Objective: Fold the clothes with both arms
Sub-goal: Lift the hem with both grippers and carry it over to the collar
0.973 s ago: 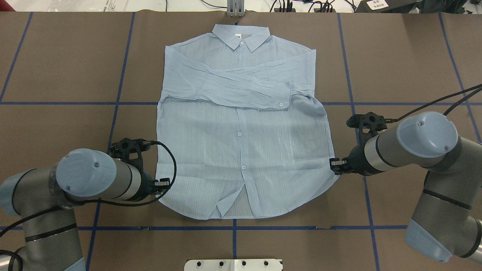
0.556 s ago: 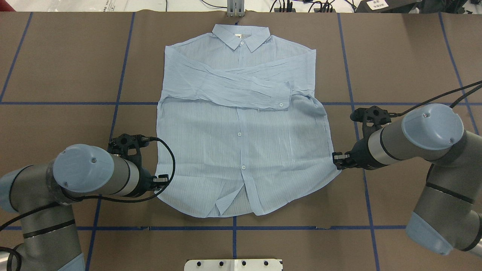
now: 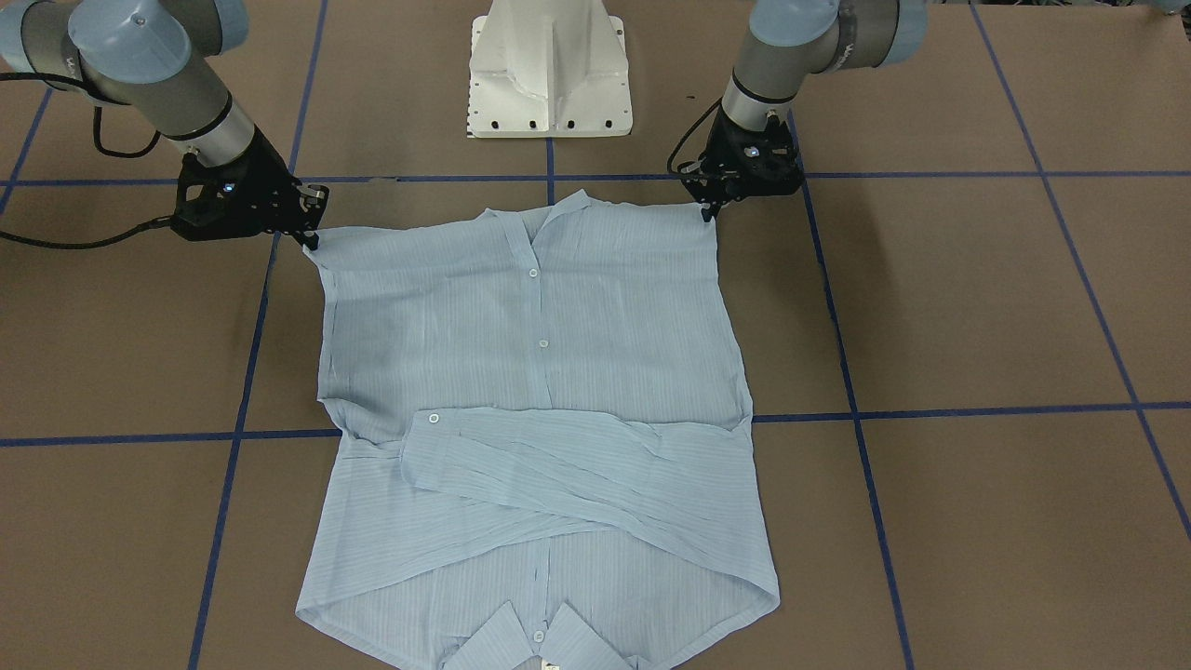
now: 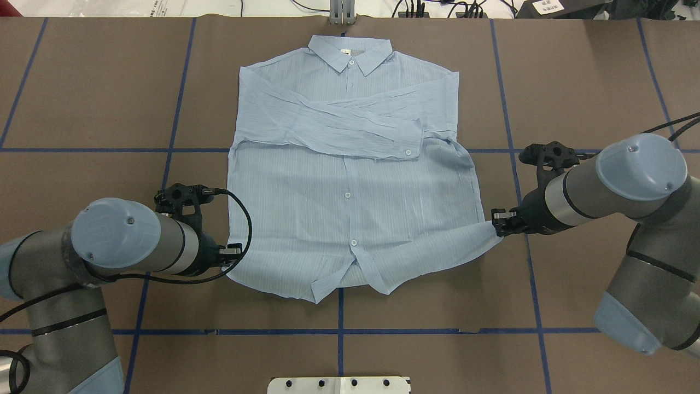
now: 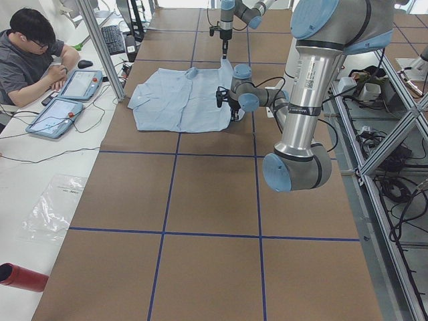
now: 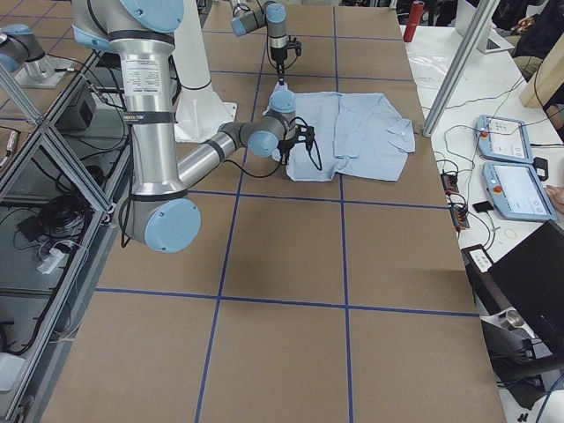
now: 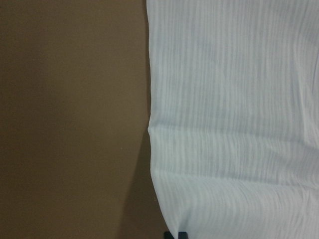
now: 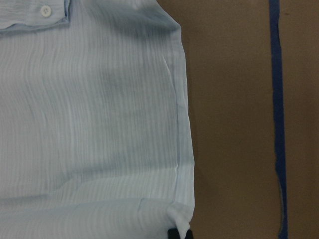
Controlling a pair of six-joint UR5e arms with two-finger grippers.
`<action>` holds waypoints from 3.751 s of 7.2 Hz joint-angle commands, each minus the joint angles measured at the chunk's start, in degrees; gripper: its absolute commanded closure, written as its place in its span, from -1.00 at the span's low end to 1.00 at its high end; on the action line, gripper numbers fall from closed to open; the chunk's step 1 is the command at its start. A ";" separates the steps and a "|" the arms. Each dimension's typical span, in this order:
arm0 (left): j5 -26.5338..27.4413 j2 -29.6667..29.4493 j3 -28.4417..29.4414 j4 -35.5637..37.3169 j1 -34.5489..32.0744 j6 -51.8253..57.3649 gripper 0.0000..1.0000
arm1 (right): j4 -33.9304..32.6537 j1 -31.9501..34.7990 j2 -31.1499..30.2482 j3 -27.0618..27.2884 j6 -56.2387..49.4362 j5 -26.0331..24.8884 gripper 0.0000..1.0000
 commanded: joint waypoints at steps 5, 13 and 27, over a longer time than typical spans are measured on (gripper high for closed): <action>-3.79 -2.22 -0.07 -0.67 -6.62 -0.40 1.00 | 0.04 6.12 3.61 -1.78 -0.02 4.21 1.00; -5.55 -13.91 13.81 -7.26 -21.29 -0.76 1.00 | -0.04 21.16 18.64 -16.46 1.03 10.99 1.00; -5.91 -26.39 53.60 -36.06 -27.56 -0.84 1.00 | 7.07 22.22 44.21 -56.62 -0.72 9.05 1.00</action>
